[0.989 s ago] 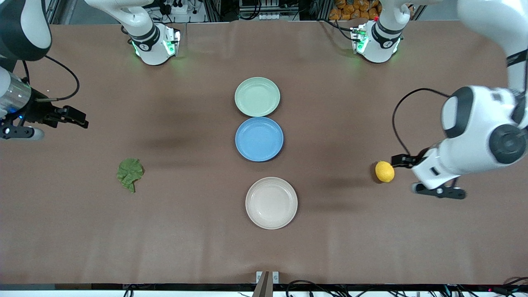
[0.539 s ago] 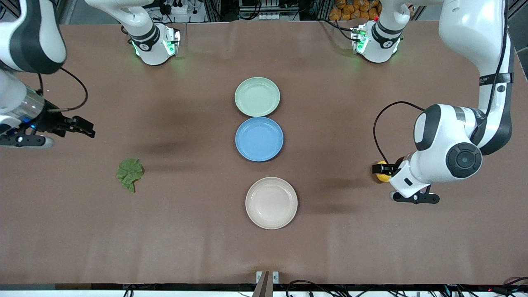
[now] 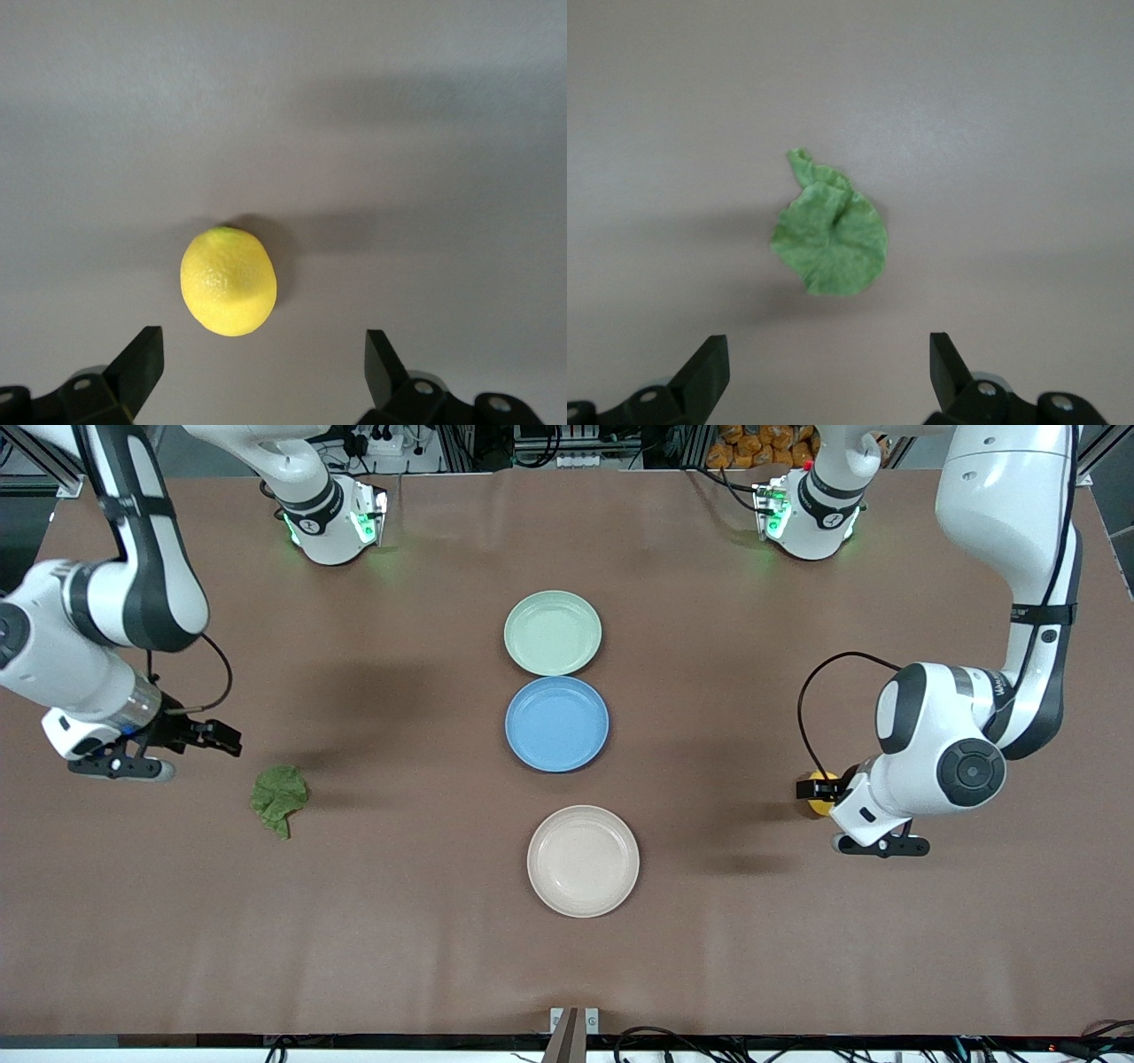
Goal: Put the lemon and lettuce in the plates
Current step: 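Close the left gripper on the lemon while the right gripper grasps lettuce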
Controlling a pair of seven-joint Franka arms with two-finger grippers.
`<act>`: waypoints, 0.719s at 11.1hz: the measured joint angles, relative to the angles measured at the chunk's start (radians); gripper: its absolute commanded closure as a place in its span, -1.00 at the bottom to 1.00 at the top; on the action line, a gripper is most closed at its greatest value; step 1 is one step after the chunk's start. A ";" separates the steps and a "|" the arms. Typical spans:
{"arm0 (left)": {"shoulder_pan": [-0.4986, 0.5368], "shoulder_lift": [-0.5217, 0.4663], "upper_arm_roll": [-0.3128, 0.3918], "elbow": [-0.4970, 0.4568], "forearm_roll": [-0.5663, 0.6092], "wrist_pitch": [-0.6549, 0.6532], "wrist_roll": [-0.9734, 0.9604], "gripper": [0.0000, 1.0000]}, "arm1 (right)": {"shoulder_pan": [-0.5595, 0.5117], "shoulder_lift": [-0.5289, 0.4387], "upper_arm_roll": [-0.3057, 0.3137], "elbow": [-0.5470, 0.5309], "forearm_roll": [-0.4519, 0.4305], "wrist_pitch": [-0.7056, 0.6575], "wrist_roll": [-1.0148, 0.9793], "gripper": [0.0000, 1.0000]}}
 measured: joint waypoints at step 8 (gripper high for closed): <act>0.001 0.083 0.006 -0.052 0.030 0.088 0.012 -1.00 | -0.001 0.229 0.003 -0.018 0.001 0.258 0.000 -1.00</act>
